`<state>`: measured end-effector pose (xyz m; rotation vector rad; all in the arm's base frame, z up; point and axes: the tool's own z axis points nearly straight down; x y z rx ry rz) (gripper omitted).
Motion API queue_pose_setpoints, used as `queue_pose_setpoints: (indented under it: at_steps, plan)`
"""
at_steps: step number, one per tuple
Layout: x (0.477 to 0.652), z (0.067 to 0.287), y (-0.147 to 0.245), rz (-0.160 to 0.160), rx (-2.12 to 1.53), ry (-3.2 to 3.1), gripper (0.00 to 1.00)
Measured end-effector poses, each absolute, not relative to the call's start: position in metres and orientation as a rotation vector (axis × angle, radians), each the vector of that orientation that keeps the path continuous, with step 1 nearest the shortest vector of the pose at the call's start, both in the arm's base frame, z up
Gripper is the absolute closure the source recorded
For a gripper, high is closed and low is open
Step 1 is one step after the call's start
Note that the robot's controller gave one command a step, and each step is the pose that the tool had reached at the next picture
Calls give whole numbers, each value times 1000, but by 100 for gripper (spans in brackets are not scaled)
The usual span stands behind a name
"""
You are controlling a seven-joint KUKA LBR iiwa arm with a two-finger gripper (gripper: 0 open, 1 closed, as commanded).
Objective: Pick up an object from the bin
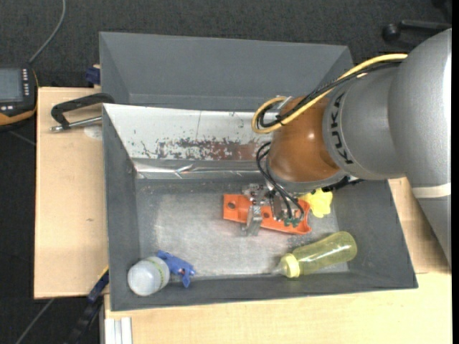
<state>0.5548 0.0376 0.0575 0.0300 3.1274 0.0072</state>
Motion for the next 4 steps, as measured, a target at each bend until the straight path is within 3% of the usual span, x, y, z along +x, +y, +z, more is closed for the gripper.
queue_pose_setpoints:
  at_steps: [4]
  plan:
    - [556, 94, 38, 9, 21, 3124, 100]
